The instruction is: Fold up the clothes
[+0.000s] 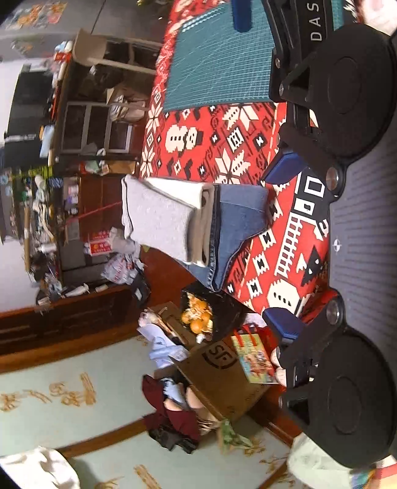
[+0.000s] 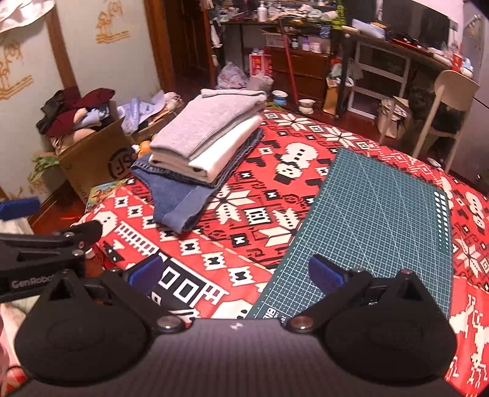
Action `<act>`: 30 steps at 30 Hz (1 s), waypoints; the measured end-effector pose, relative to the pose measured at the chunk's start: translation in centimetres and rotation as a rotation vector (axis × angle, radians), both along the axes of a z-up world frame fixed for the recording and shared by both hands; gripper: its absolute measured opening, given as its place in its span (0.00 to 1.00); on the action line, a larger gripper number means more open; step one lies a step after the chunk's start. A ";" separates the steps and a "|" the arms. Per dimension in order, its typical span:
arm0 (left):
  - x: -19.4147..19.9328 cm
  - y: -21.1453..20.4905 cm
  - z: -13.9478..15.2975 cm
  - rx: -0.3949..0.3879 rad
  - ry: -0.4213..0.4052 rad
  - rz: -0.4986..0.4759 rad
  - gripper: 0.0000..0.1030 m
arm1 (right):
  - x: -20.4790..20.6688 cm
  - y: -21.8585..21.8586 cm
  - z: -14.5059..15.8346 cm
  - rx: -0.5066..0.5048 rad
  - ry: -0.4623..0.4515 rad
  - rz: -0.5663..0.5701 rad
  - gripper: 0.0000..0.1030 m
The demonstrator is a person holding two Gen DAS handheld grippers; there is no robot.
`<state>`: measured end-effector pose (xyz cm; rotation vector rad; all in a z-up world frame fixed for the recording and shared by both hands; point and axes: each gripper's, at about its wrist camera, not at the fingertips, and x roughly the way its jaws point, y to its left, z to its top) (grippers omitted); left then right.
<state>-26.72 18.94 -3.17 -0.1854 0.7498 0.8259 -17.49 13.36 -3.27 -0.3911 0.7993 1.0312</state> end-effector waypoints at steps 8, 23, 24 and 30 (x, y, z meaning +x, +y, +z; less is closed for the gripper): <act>0.0 0.8 0.5 -0.064 -0.001 0.055 0.92 | 0.1 -0.1 0.7 0.004 0.054 -0.051 0.99; -0.4 0.9 0.7 -0.075 -0.005 0.083 0.92 | -0.6 0.1 1.4 -0.001 -0.003 -0.044 0.99; -0.4 0.9 0.8 -0.075 -0.006 0.083 0.92 | -0.6 0.1 1.4 -0.001 -0.003 -0.044 0.99; -0.4 0.9 0.8 -0.075 -0.008 0.088 0.92 | -0.7 0.1 1.5 0.001 -0.003 -0.044 0.99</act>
